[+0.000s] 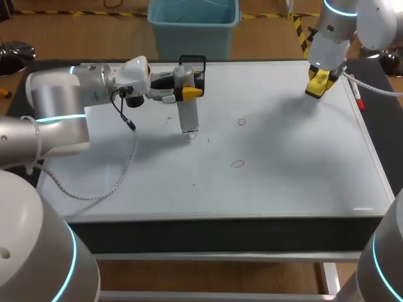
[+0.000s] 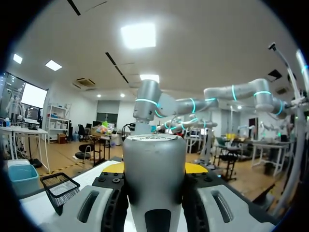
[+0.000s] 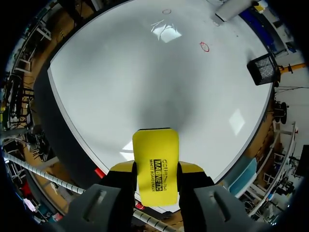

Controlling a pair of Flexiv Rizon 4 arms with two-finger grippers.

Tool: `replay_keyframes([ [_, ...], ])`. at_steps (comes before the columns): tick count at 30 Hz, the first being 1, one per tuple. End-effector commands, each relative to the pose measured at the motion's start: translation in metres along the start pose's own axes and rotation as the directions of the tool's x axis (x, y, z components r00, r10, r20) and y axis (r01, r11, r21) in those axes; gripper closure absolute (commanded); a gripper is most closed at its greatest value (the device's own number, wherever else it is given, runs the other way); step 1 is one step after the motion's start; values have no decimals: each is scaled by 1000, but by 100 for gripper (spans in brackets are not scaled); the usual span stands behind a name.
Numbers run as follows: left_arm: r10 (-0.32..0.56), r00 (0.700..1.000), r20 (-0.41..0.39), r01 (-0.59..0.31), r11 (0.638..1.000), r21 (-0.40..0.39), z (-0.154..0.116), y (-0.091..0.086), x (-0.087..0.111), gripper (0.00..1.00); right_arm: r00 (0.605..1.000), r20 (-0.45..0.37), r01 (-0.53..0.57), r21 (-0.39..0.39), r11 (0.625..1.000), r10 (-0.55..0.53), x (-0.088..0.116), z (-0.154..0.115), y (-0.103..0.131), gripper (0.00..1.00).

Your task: Pick up the inspection probe, press it on each red-marked spot on the whiteboard one by one, put down the probe, pick up the eraser, and wipe off all the red marks.

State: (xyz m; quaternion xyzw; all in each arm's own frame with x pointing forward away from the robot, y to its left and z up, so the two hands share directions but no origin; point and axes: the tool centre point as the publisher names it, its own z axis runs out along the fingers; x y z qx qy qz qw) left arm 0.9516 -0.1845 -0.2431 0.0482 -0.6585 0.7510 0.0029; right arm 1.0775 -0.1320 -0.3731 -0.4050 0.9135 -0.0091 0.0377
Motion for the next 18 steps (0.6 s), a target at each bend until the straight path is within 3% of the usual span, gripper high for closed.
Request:
replay_keyframes([
  [1,2,1000,15,-2,1000,6,3,5,1,100,1000,-2,2,2,1000,-2,0,-1,0,100],
  [18,12,1000,4,-12,1000,4,0,14,1,100,1000,-2,2,2,1000,-2,0,-1,0,100],
])
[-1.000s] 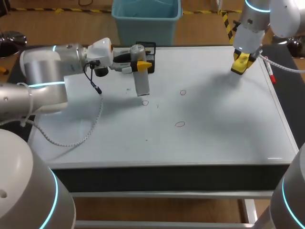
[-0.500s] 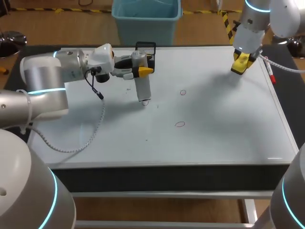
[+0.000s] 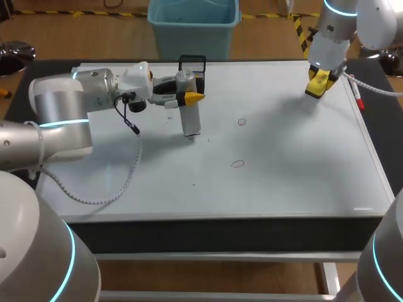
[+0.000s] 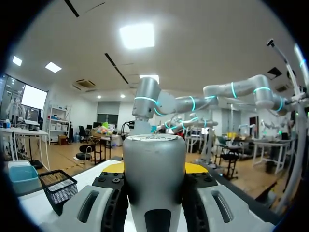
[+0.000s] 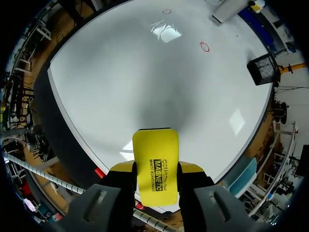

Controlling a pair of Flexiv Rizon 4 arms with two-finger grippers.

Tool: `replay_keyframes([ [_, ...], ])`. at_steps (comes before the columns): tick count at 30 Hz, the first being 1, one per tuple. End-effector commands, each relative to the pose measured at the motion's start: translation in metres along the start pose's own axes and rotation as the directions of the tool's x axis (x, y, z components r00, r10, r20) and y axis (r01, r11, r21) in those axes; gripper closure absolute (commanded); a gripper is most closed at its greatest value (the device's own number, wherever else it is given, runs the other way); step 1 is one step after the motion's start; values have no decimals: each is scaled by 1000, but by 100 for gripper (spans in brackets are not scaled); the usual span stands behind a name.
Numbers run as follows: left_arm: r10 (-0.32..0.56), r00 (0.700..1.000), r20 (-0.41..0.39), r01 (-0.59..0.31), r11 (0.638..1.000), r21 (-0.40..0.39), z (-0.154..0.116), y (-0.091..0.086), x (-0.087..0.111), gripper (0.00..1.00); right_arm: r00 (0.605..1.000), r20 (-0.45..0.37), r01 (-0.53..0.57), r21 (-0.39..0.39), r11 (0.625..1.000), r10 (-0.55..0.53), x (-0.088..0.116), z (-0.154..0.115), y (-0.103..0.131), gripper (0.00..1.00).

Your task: Pick up the inspection probe, press it on each red-marked spot on the whiteboard one by one, put down the probe, pick up the eraser, and wipe off all the red marks.

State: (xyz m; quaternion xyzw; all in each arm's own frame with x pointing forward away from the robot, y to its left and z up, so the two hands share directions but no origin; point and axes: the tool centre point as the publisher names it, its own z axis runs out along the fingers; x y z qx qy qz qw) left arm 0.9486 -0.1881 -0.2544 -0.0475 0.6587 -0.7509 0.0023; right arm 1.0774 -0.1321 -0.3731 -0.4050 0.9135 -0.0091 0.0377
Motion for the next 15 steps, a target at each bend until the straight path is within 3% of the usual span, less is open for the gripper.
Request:
replay_keyframes([
  [1,3,1000,-1,-3,1000,4,-2,3,-2,100,1000,-2,2,2,1000,-2,0,-1,0,100],
  [15,1,1000,-12,-1,1000,-1,-4,12,-4,100,1000,-2,2,2,1000,-2,0,-1,0,100],
])
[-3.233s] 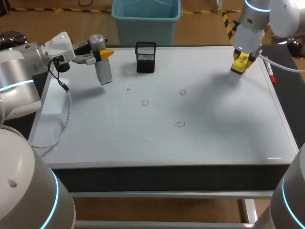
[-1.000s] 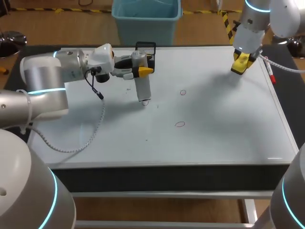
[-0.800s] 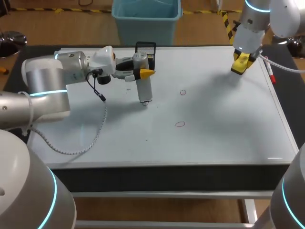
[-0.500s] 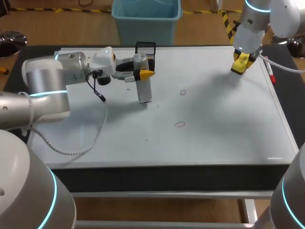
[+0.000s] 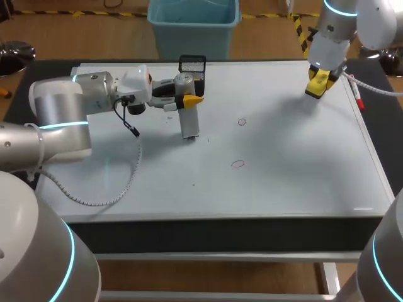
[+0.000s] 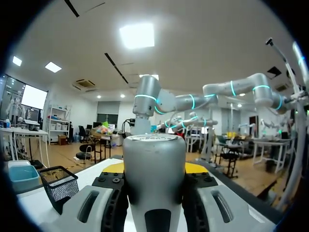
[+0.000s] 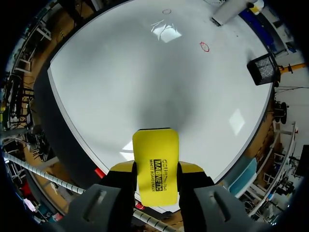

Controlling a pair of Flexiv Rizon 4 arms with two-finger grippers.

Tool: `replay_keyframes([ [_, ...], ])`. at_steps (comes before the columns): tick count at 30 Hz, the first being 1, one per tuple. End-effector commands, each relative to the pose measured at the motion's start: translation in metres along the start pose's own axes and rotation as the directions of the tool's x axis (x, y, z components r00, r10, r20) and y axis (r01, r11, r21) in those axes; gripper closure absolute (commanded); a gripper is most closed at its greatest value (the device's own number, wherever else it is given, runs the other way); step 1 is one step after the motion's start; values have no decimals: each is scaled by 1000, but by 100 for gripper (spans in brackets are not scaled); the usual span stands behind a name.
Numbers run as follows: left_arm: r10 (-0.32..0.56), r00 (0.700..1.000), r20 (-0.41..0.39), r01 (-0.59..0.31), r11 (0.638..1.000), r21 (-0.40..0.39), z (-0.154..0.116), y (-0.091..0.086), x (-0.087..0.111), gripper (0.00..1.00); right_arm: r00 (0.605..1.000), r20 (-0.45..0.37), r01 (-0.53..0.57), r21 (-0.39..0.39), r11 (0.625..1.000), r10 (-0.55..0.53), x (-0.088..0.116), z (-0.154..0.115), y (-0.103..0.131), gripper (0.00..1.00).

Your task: Pick up the inspection probe, press it on each red-marked spot on the whiteboard one by one, put down the probe, pick up the eraser, and wipe off all the red marks.

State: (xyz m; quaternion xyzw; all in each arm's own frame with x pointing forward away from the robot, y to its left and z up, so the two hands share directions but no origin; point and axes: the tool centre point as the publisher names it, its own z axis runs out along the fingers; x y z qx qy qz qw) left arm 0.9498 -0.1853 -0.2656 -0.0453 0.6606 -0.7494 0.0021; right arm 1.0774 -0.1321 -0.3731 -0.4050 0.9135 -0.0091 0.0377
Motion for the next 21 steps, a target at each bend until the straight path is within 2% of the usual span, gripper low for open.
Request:
replay_keyframes([
  [1,-3,1000,-9,3,1000,3,1,2,-2,100,1000,-2,2,2,1000,-2,0,-1,0,100],
  [21,7,1000,-18,-7,1000,2,1,9,0,100,1000,-2,2,2,1000,-2,0,-1,0,100],
])
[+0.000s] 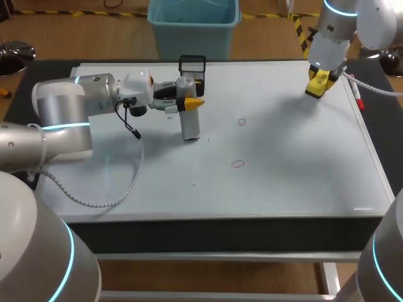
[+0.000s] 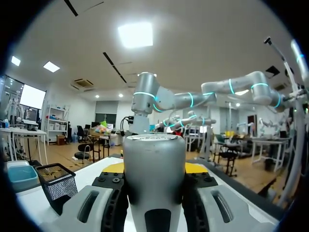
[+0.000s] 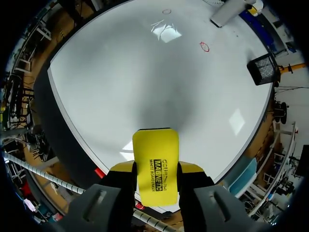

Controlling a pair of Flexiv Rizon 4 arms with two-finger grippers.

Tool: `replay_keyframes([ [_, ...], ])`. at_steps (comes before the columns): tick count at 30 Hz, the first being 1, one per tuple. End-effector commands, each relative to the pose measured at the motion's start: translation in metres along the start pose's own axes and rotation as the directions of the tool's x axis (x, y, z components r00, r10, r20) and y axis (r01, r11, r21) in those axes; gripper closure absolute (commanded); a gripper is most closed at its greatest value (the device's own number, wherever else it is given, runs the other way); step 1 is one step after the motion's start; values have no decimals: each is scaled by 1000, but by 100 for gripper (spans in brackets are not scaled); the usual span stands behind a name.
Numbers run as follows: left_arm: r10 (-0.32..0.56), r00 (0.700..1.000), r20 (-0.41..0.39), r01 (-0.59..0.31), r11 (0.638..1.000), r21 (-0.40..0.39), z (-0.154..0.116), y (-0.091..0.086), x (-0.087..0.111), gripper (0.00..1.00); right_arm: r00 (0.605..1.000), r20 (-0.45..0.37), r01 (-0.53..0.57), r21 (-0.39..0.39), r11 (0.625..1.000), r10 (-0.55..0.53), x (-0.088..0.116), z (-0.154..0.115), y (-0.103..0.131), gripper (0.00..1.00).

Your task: Pick up the inspection probe, press it on each red-marked spot on the whiteboard one by one, put down the probe, pick up the eraser, and wipe off all the red marks.

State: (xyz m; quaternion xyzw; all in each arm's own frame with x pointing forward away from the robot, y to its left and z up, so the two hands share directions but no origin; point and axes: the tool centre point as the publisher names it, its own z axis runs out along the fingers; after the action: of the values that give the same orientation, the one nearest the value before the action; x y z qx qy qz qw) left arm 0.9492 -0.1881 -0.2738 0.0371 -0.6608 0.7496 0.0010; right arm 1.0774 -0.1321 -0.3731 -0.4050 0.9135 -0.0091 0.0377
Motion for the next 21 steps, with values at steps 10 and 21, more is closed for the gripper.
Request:
replay_keyframes([
  [10,1,1000,-2,-1,1000,5,-1,0,1,100,1000,-2,2,2,1000,-2,0,-1,0,100],
  [21,34,999,31,-34,999,2,-19,-27,3,100,1000,-2,2,2,1000,-2,0,-1,0,100],
])
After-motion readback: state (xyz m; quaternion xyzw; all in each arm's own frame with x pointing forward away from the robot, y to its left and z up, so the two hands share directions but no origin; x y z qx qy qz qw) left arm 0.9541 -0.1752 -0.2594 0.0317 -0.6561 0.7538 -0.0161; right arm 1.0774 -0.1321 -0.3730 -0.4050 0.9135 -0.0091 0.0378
